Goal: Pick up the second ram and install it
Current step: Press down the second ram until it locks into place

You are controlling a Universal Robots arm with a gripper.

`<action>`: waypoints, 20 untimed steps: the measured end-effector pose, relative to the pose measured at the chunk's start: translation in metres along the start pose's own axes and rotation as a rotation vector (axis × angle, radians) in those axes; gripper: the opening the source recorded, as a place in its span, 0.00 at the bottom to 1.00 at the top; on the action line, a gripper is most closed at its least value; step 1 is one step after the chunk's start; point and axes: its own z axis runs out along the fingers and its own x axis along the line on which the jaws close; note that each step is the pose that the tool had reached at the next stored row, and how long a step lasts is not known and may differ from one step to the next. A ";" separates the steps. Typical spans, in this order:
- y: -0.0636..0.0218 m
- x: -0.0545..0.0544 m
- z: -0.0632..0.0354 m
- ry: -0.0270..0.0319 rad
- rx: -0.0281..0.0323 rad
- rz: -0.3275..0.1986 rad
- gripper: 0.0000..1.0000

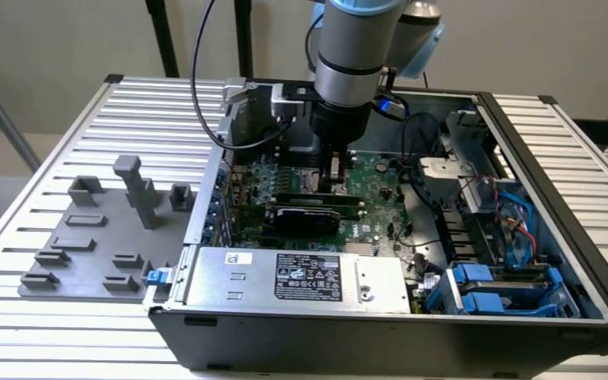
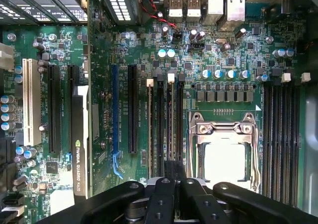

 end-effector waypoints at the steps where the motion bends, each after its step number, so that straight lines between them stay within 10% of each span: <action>1: 0.0000 0.000 0.0000 0.0001 0.0000 0.000 0.11; 20: 0.0084 0.000 0.0059 -0.0001 0.0056 0.000 0.11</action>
